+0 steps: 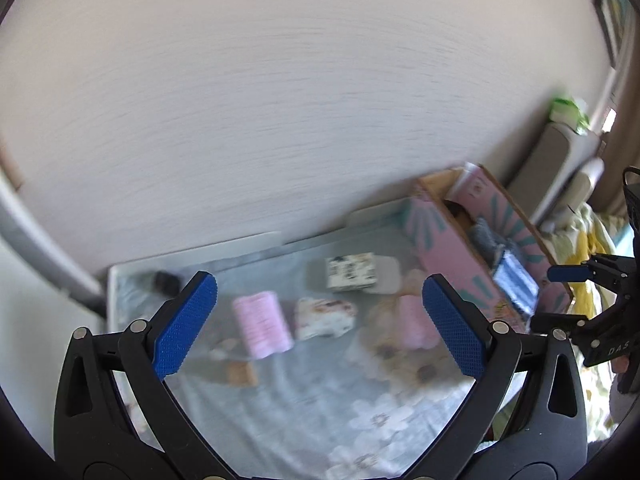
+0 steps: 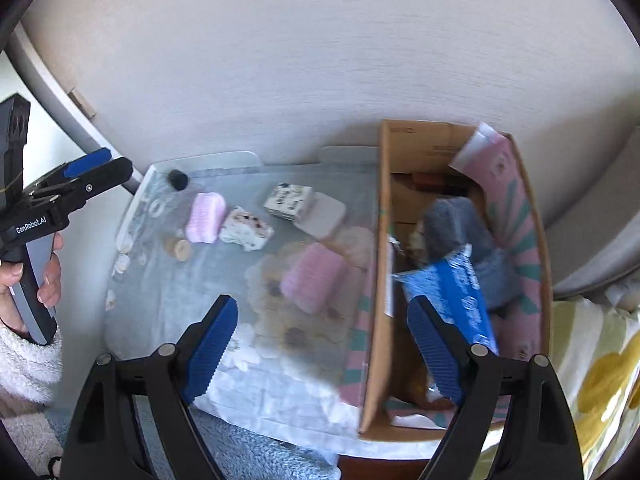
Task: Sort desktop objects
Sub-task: 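Withdraw both open tools back over the tray, then grasp the black cylinder with the left tool while the right tool grasps the white tissue pack, then carry the black cylinder and tissue pack into the cardboard box and open both tools, then move both open tools back over the tray toward the pink pads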
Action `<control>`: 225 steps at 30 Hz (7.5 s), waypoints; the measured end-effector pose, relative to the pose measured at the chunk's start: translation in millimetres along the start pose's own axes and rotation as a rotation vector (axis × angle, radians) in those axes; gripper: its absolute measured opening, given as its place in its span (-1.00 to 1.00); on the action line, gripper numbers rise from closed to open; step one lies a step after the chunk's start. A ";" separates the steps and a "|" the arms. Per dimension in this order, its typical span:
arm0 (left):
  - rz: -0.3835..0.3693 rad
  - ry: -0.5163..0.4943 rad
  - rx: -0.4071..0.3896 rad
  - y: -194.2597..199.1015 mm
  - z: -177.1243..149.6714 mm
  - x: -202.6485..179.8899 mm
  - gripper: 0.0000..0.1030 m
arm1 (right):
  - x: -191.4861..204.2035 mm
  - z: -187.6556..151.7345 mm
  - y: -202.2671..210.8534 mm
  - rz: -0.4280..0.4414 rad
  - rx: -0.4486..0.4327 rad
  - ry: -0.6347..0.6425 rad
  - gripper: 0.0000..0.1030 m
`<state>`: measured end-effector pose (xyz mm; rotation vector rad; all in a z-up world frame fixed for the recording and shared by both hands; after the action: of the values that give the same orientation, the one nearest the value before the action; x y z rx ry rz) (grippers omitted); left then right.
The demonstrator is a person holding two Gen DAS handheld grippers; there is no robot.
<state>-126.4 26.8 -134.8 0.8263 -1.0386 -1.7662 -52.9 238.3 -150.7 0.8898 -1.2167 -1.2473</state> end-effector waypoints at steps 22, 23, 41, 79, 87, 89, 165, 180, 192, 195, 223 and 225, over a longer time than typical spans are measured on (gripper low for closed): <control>0.120 0.292 0.045 -7.5 -68.1 136.6 0.99 | 57.6 25.9 -50.4 0.042 0.089 0.068 0.65; 0.123 0.297 0.045 -8.4 -69.4 139.9 0.99 | 58.4 27.1 -51.0 0.041 0.087 0.064 0.65; 0.164 0.291 0.058 -91.1 -47.8 178.7 0.99 | 52.7 71.7 -97.6 -0.015 0.004 -0.056 0.65; 0.162 0.189 0.094 -156.5 -16.7 177.2 -0.42 | 40.0 103.9 -126.2 -0.168 -0.120 -0.177 0.09; 0.117 0.212 0.081 -104.7 -27.7 147.1 -0.46 | 47.7 89.8 -84.3 -0.107 -0.105 -0.118 0.09; 0.103 0.214 0.080 -89.6 -28.8 141.2 -0.46 | 53.6 86.5 -77.1 -0.104 -0.114 -0.111 0.09; -0.180 -0.279 0.125 -145.6 90.1 -278.4 1.00 | -122.6 -23.0 -1.9 0.050 -0.243 -0.259 0.99; -0.014 -0.180 -0.041 -91.5 59.9 -190.7 1.00 | -62.0 -15.6 28.5 0.014 -0.305 -0.112 0.99; 0.071 0.049 -0.076 -55.6 15.2 -71.2 1.00 | 2.1 -7.8 52.7 0.053 -0.373 0.029 0.99; 0.091 0.119 -0.079 -51.1 2.4 -41.4 1.00 | 16.2 0.8 53.6 0.046 -0.358 0.046 0.99; 0.086 0.278 0.050 -87.5 -102.1 76.0 0.99 | 80.9 12.4 -41.4 0.054 -0.155 0.044 0.99; 0.079 0.264 0.057 -95.5 -104.2 72.9 0.99 | 76.7 7.0 -52.5 0.048 -0.130 0.023 0.99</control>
<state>-99.0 -48.4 -272.3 1.0091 -0.9357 -1.5197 -77.4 155.8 -186.5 0.7736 -1.1195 -1.2593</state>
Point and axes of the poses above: each gripper's, at about its wrist camera, not at the fingertips, and y roughly against the way its jaws point, x to its left, z to its top, the point moved 7 cm from there along -y, roughly the way its jaws point, and after that the axes turned 15 degrees about x, right-handed, at the moved point
